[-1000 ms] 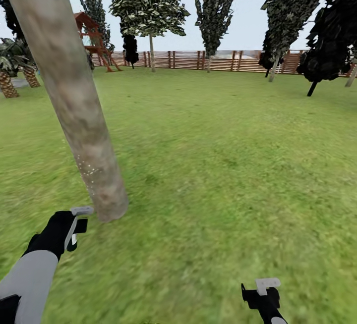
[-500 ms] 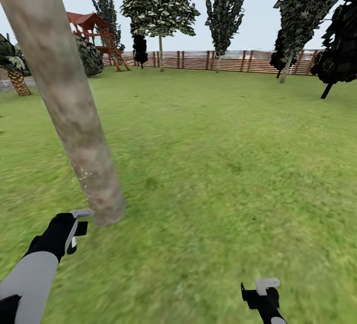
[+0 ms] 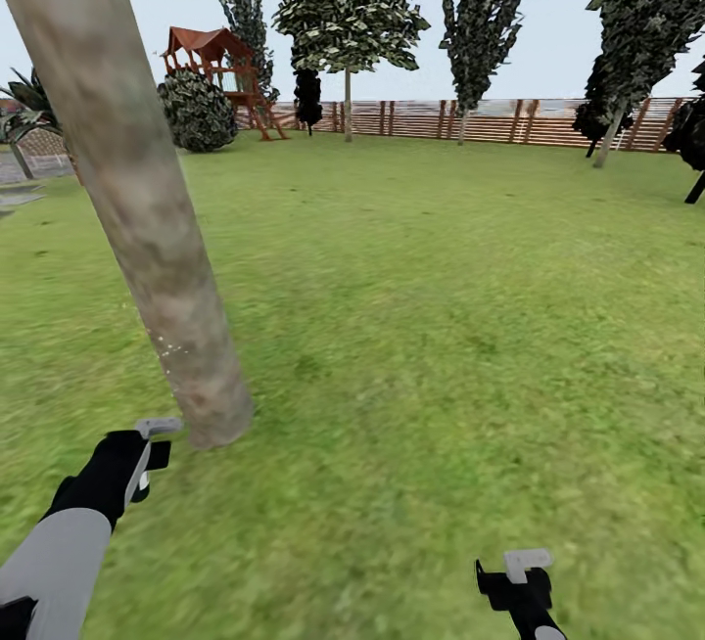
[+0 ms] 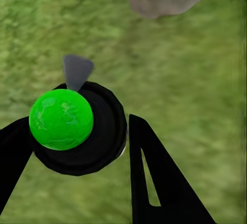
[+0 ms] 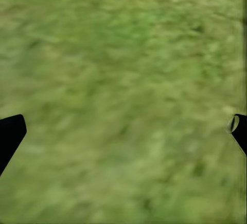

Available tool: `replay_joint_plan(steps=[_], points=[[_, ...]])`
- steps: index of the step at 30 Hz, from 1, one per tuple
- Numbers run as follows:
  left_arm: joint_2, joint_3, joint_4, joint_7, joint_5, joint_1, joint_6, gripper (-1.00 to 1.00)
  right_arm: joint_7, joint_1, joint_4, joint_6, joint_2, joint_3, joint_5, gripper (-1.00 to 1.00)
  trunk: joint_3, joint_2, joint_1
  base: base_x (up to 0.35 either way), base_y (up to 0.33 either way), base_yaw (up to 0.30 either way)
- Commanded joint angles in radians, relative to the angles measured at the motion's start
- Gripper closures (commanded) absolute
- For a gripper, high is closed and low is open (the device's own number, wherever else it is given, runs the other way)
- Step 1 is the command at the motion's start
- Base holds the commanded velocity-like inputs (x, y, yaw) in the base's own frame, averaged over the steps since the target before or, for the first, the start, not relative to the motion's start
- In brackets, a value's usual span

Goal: In the garden, pick up the pesticide atomizer on the floor and spray pesticide onto both trees until each tree trunk is fully covered.

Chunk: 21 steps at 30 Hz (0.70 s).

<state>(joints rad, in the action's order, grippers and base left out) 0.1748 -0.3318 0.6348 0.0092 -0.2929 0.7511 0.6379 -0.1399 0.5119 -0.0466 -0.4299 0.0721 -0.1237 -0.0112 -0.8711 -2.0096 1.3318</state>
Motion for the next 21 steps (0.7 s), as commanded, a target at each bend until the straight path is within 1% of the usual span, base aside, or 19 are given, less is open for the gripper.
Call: replay_joint_plan(steps=[1, 13, 19, 21], points=[[-0.001, -0.002, 0.002, 0.001, 0.000, 0.001, 0.005, 1.00, -0.006, 0.000, 0.001, -0.001, 0.000, -0.008, -0.001, -1.00, -0.001, 0.000, 0.000, 0.004, -0.276, 0.004], [-0.001, -0.003, 0.002, 0.001, 0.001, 0.001, 0.005, 1.00, -0.006, 0.000, 0.001, -0.001, 0.000, -0.008, -0.001, -1.00, -0.001, 0.000, 0.000, 0.000, -0.277, 0.008], [-0.001, -0.005, 0.002, 0.001, 0.001, 0.001, 0.005, 1.00, -0.006, 0.000, 0.001, -0.001, 0.000, -0.008, -0.001, -1.00, -0.001, 0.000, 0.000, 0.001, -0.277, 0.203], [0.000, -0.004, 0.002, 0.002, 0.001, 0.001, 0.005, 1.00, -0.006, 0.000, 0.001, -0.001, 0.000, -0.008, -0.001, -1.00, -0.001, 0.000, 0.000, 0.133, -0.255, 0.206]])
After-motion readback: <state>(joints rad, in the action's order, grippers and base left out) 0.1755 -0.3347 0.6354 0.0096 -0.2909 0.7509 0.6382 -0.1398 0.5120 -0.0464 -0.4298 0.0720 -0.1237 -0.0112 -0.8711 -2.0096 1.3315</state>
